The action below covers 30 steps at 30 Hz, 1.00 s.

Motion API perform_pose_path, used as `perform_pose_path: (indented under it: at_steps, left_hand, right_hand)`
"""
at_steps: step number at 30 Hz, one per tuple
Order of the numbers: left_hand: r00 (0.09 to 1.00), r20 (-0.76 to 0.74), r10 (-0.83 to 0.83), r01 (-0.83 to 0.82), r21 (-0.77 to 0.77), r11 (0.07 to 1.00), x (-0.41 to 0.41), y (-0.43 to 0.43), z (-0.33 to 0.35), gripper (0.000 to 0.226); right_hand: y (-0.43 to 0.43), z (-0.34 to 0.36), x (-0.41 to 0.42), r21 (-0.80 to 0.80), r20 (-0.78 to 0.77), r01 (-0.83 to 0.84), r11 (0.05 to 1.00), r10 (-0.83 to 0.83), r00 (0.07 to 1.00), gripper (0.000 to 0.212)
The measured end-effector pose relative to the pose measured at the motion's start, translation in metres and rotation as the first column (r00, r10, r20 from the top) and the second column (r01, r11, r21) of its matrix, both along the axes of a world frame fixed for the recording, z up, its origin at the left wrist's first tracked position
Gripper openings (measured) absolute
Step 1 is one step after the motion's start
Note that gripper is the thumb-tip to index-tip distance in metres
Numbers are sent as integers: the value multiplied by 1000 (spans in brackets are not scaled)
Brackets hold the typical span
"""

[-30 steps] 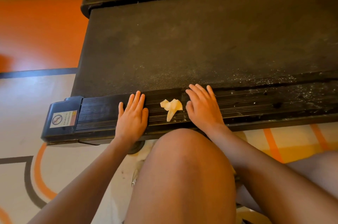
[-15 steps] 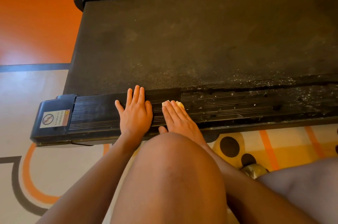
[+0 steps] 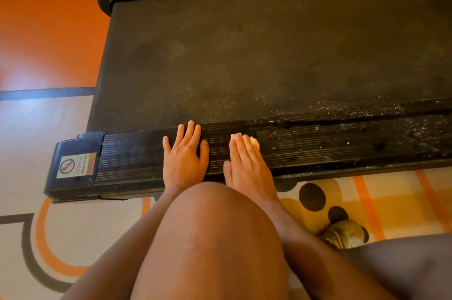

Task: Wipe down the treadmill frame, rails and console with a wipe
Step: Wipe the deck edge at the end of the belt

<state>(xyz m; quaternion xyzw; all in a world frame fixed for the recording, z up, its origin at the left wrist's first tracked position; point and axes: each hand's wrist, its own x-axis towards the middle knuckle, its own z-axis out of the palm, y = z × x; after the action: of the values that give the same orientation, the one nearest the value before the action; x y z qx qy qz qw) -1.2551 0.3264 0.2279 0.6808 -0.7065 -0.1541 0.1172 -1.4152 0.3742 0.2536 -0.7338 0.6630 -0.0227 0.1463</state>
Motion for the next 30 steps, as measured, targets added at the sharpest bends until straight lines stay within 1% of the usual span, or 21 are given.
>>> perform_pose_path:
  at_steps: [2,6,9,11,13,14,17,19,21,23,25,28,30]
  left_hand:
    - [1000,0,9,-9,-5,1000,-1,1,-1,54]
    - [1000,-17,24,-24,-17,1000,-2,2,0,53]
    - [999,-33,24,-25,-31,999,-2,3,-1,51]
    - [999,-36,28,-30,-44,999,-3,3,-2,51]
    - [999,-30,27,-29,-56,998,-3,3,-2,51]
    - [999,-27,24,-25,-60,998,-3,3,-3,50]
    - [1000,-23,12,-14,-86,996,-1,4,-6,47]
    - [1000,-14,8,-9,-92,996,-1,3,-7,47]
    - [1000,-10,10,-11,-87,996,0,3,-8,51]
    - [1000,-7,6,-7,-86,996,0,3,-8,55]
    - [1000,-13,5,-6,-93,996,0,3,-7,56]
    - [1000,-19,13,-14,-101,995,-1,4,-7,56]
    - [1000,-16,13,-14,-103,995,0,3,-8,56]
  right_hand:
    - [-22,5,-4,12,-17,-15,1000,15,1000,57]
    - [-45,7,-6,5,-55,9,1000,-9,998,59]
    - [-24,0,-3,32,-41,21,999,-19,999,60]
    - [-1,-4,-3,22,-46,0,1000,1,999,58]
    - [16,-3,-2,48,-58,-14,999,17,998,62]
    - [17,-5,-2,29,-68,-13,999,15,998,62]
    - [-8,4,-1,71,-50,5,997,-1,999,60]
    - [-32,8,0,28,-26,12,1000,-12,1000,61]
    - [-42,8,0,30,-21,25,999,-25,999,61]
    - [-33,3,1,50,-42,38,998,-35,998,62]
    - [-11,0,-2,60,-66,12,998,-8,998,62]
    - [14,-4,-6,61,-45,-29,998,32,998,63]
    - [11,-3,-7,63,-41,-17,998,20,999,63]
